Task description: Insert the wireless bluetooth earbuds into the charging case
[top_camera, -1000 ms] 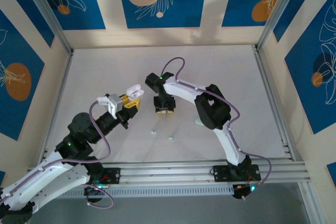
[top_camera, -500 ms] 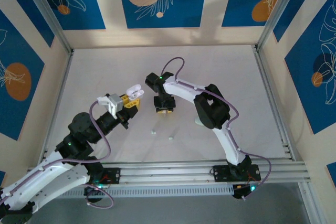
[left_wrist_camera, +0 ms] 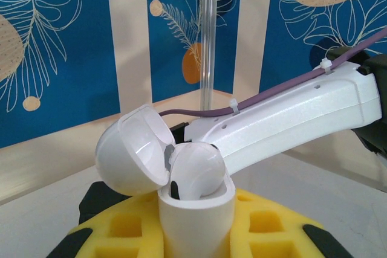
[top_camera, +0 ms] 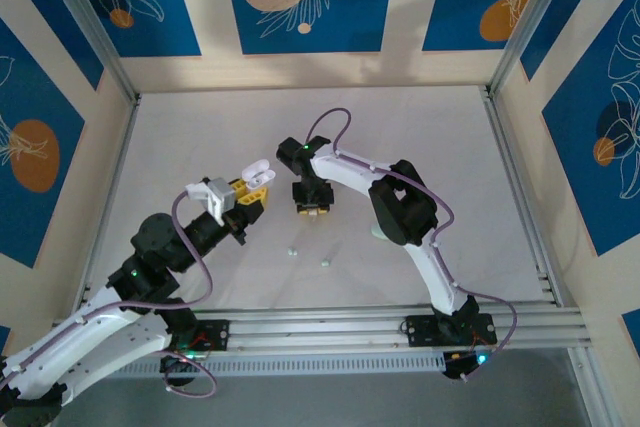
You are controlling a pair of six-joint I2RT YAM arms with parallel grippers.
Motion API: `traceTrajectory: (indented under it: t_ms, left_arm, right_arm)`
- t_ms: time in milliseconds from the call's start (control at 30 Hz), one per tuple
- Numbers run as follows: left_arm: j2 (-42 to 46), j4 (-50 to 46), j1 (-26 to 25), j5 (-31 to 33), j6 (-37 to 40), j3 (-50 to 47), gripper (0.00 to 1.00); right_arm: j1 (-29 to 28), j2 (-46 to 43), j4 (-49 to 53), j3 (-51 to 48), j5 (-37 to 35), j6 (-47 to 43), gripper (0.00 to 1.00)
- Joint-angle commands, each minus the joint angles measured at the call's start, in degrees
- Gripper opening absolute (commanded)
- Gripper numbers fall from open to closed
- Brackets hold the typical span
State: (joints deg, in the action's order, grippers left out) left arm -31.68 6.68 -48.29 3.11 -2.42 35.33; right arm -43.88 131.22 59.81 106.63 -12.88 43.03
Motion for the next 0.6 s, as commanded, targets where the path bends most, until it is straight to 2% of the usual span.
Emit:
traceTrajectory:
  t_ms: [0, 300, 567]
  left_arm:
    - [0.04, 2.38, -0.25, 0.31, 0.48, 1.24, 0.19]
    - [0.02, 2.2, -0.27, 0.4, 0.57, 1.09, 0.19]
    - [0.0, 1.48, -0.27, 0.93, 0.57, 1.04, 0.19]
  right_arm:
    - [0.5, 1.71, 0.0, 1.61, 0.68, -0.13, 0.35]
    - [-0.2, 0.32, 0.66, 0.76, 0.41, -0.05, 0.29]
    - [-0.07, -12.82, -2.56, -5.9, -2.07, 0.54, 0.29]
